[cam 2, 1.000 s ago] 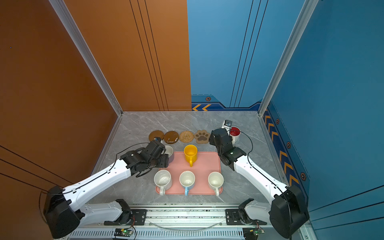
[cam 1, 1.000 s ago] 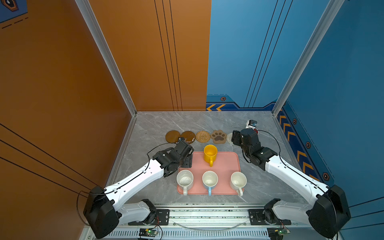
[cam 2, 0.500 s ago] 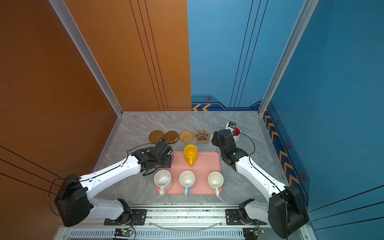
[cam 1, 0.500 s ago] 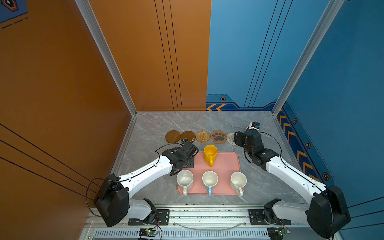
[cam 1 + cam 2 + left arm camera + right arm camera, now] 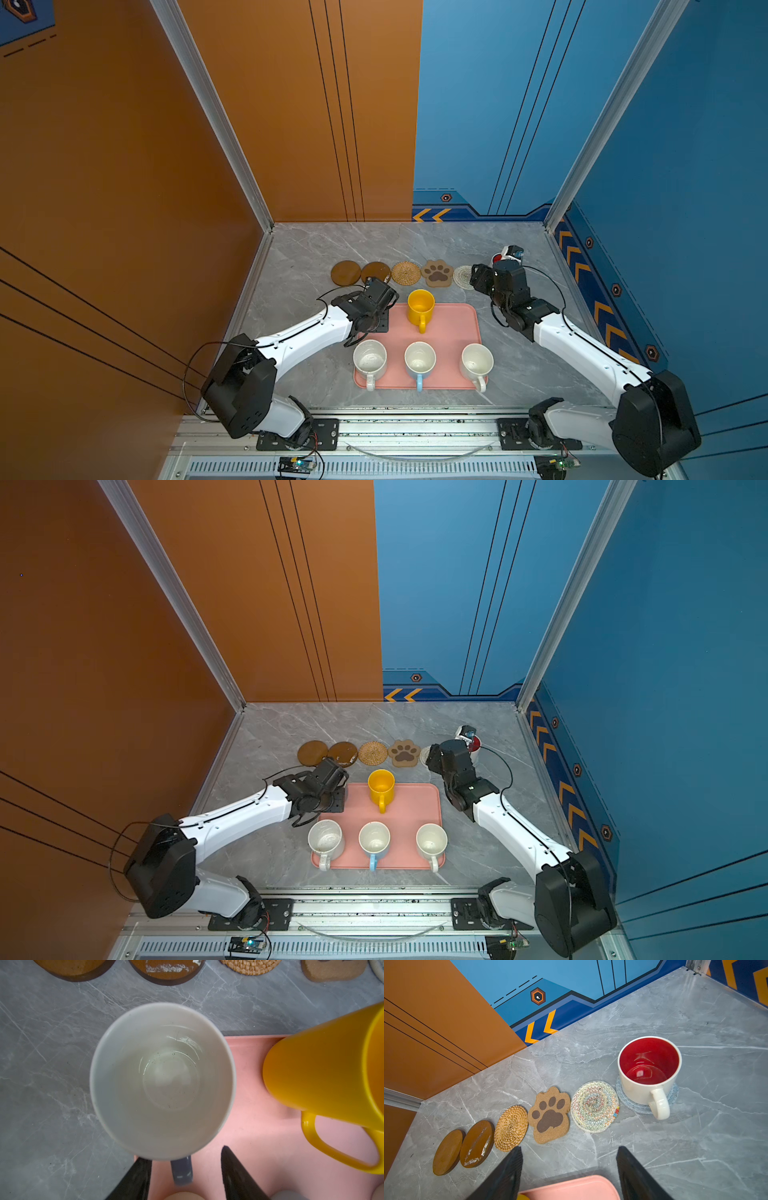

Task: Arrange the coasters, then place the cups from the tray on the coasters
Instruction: 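Grasp the lavender mug rim on the tray with the left gripper, then lift the lavender mug and carry it toward the dark wooden coaster with the left gripper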

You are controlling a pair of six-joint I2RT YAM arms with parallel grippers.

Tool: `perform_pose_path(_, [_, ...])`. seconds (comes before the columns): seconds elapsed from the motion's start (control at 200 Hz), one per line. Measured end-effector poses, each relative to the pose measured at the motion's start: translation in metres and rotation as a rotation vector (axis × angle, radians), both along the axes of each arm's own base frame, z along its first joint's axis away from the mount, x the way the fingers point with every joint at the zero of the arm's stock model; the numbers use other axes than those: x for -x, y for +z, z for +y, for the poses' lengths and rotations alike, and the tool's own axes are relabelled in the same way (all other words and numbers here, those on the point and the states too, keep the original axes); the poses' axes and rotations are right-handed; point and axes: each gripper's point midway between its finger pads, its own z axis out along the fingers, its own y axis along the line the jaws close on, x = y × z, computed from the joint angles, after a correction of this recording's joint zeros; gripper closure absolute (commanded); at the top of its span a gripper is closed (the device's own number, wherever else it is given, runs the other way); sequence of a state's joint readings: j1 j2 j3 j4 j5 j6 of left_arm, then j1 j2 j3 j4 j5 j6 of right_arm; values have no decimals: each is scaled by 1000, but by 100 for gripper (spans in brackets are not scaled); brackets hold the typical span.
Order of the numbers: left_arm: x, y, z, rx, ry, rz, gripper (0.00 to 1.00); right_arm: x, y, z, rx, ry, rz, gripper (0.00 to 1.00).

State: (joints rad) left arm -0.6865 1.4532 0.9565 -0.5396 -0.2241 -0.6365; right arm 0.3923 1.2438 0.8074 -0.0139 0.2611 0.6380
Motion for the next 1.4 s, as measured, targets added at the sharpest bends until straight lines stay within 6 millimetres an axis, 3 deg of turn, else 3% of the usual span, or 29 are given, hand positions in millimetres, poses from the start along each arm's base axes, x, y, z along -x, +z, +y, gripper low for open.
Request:
perform_pose_path(0.295, [-4,-11,11,-21,24,22,56,0,-2,1,-10,-1,6,30])
perform_pose_path(0.636, [-4,-24,11,-36,11,50,63,0,-3,4,-21,10,7,30])
perform_pose_path(0.831, [-3,-27,12,-36,8,62,76,0,-3,4,-22,12,8,30])
perform_pose_path(1.021, [-2,-28,12,-36,0,67,100,-1,-5,4,-20,11,11,30])
perform_pose_path(1.402, [-3,-26,13,-37,4,57,100,-1,-5,2,-20,6,13,33])
